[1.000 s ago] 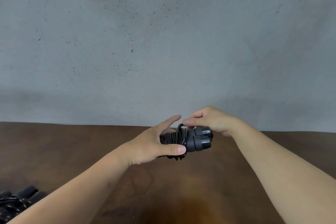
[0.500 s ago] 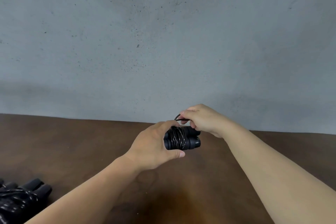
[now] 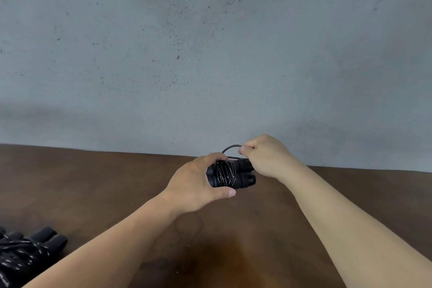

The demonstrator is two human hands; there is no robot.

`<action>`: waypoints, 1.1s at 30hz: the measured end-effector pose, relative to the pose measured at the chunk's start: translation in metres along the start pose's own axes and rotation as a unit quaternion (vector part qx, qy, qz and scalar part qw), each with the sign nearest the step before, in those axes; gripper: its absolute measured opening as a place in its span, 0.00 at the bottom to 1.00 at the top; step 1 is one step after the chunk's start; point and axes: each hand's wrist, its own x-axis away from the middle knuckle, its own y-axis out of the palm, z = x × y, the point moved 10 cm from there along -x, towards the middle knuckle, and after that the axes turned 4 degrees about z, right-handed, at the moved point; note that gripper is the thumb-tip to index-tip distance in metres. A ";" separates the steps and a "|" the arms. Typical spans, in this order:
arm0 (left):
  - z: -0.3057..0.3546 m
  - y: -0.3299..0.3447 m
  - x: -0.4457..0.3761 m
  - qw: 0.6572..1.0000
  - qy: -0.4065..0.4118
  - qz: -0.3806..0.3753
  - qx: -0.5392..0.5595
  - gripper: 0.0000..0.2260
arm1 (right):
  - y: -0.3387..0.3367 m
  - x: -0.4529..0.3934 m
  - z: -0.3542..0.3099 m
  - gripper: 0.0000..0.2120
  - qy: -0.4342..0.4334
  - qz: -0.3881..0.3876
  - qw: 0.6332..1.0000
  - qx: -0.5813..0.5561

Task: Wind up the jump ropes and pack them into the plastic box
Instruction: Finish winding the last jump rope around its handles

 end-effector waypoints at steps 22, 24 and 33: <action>0.014 -0.005 0.005 0.996 0.016 0.064 -0.058 0.34 | 0.008 0.025 0.039 0.06 0.160 0.023 0.945 -0.285; 0.017 -0.007 0.004 0.993 0.019 0.084 -0.083 0.34 | 0.010 0.027 0.034 0.06 0.154 0.027 0.943 -0.295; 0.024 -0.017 0.002 0.981 0.038 0.135 -0.135 0.34 | 0.034 0.032 0.036 0.03 0.225 -0.016 0.872 -0.434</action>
